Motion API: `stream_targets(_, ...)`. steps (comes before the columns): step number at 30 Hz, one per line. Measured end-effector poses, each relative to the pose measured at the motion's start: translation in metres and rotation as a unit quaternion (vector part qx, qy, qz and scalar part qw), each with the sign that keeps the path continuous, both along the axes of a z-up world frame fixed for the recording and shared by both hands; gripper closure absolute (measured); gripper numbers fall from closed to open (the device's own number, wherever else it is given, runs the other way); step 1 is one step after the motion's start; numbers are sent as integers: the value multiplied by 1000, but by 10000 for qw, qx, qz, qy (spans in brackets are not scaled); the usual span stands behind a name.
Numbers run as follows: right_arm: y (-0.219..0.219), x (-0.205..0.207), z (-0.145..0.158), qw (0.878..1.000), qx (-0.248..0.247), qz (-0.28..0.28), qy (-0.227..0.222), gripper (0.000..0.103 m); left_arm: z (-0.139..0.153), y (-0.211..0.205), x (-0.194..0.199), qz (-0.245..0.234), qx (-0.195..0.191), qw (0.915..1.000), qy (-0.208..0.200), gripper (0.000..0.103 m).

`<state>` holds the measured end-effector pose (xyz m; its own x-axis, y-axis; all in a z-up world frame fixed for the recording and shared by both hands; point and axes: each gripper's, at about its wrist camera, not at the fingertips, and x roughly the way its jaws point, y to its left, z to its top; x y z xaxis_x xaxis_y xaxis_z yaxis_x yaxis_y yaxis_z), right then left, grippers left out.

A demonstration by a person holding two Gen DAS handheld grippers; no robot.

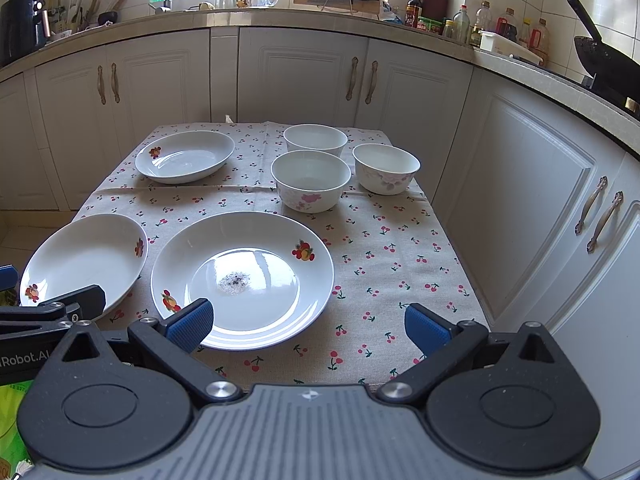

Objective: Organize plates and bowls

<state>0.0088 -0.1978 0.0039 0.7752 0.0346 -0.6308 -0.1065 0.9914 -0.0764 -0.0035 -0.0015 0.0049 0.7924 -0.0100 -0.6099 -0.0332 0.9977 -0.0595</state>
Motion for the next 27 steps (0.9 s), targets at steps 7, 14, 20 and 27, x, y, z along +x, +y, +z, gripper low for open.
stream_targets(7, 0, 1, 1, 10000, -11, -15, 9, 0, -1, 1, 3, -37, -13, 10000, 8, 1)
stream_targets(14, 3, 6, -1, 10000, -35, 32, 29, 0, -2, 5, 6, -127, -54, 9999, -30, 1)
stream_targets(20, 8, 14, -1, 9996, -118, 261, -36, 0, -4, 13, 12, -192, -2, 9998, -71, 1)
stream_targets(27, 14, 28, -2, 9984, -146, 538, -21, 0, -12, 30, 21, -124, -39, 9999, -58, 1)
